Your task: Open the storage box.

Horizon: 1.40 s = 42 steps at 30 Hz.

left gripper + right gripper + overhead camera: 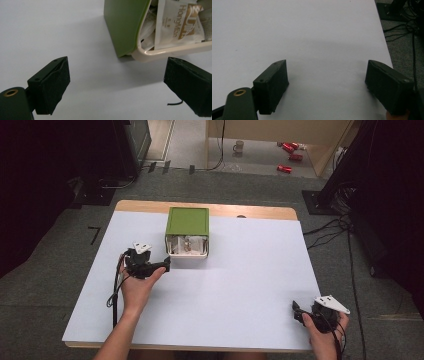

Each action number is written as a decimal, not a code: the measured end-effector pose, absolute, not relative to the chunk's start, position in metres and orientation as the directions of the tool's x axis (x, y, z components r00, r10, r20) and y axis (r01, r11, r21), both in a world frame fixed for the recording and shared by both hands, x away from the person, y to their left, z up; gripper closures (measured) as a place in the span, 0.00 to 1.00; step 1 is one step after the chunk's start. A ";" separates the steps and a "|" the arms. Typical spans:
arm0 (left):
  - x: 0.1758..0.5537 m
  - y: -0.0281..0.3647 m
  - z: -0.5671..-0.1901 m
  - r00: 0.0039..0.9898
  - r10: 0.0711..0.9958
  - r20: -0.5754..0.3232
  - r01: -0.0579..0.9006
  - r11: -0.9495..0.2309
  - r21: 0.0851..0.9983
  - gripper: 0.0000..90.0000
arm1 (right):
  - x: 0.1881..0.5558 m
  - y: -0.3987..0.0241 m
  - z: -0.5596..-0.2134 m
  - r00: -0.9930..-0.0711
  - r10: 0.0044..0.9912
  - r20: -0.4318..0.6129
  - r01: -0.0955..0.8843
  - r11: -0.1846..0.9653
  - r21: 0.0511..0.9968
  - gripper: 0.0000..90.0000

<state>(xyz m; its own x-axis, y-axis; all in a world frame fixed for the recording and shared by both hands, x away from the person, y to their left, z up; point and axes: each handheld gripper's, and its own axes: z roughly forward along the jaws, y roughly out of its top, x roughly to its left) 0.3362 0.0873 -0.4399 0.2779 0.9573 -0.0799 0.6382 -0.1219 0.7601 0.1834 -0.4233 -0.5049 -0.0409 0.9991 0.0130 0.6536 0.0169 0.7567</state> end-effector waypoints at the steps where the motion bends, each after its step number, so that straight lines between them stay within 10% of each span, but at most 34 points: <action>1: 0.339 0.085 -0.437 0.274 0.958 -0.087 0.635 -0.113 0.764 0.12 | 0.183 -0.423 -0.505 -0.041 0.999 0.013 0.654 0.017 0.756 0.20; 16: 0.361 0.070 -0.440 0.246 0.968 -0.055 0.634 -0.117 0.764 0.46 | 0.183 -0.423 -0.505 -0.040 0.999 0.014 0.653 0.016 0.757 0.20; 42: 0.367 0.055 -0.447 0.282 0.959 -0.026 0.683 -0.182 0.707 0.62 | 0.183 -0.423 -0.505 -0.039 0.999 0.015 0.654 0.014 0.757 0.20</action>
<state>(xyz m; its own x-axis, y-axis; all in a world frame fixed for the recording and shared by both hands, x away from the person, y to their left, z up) 0.3668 0.0547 -0.4470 0.2821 0.9590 -0.0263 0.6835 -0.1817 0.7070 0.1831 -0.4233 -0.5049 -0.0394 0.9991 0.0151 0.6536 0.0143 0.7567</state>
